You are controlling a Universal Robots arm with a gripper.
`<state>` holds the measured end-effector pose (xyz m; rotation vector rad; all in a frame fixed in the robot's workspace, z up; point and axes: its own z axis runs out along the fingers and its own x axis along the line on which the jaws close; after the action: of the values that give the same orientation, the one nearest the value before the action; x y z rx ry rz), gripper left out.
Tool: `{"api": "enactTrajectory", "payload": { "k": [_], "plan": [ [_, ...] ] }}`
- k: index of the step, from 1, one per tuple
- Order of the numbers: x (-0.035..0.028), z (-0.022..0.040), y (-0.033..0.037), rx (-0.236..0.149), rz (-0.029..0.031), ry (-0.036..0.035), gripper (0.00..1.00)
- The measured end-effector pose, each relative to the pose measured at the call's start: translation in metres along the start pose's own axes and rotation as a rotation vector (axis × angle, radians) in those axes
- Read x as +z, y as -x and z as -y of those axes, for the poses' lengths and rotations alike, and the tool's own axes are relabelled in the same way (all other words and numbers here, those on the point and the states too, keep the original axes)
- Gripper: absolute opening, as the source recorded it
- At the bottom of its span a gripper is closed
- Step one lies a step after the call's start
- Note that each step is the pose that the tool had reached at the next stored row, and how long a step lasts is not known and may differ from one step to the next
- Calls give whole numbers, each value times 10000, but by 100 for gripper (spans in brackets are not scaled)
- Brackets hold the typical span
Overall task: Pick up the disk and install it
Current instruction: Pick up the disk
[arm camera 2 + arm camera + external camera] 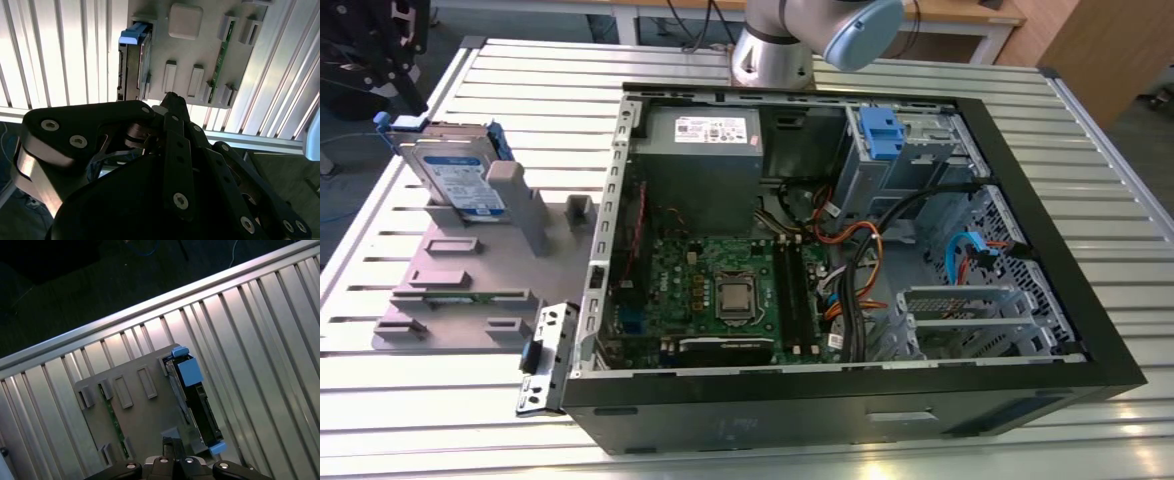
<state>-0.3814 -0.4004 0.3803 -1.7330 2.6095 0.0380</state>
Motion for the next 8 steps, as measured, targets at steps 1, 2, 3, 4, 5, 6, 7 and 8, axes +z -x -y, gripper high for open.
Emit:
{"api": "enactTrajectory", "payload": {
  "k": [1,2,3,4,5,6,7,8],
  "plan": [
    [0,0,0,-7,0,0,11],
    [0,0,0,-14,-1,1,11],
    [0,0,0,-23,-1,1,11],
    [0,0,0,-29,-1,1,11],
    [0,0,0,-37,-1,1,11],
    [0,0,0,-44,-1,1,11],
    [0,0,0,-51,-1,1,11],
    [0,0,0,-59,-1,1,11]
  ]
}}
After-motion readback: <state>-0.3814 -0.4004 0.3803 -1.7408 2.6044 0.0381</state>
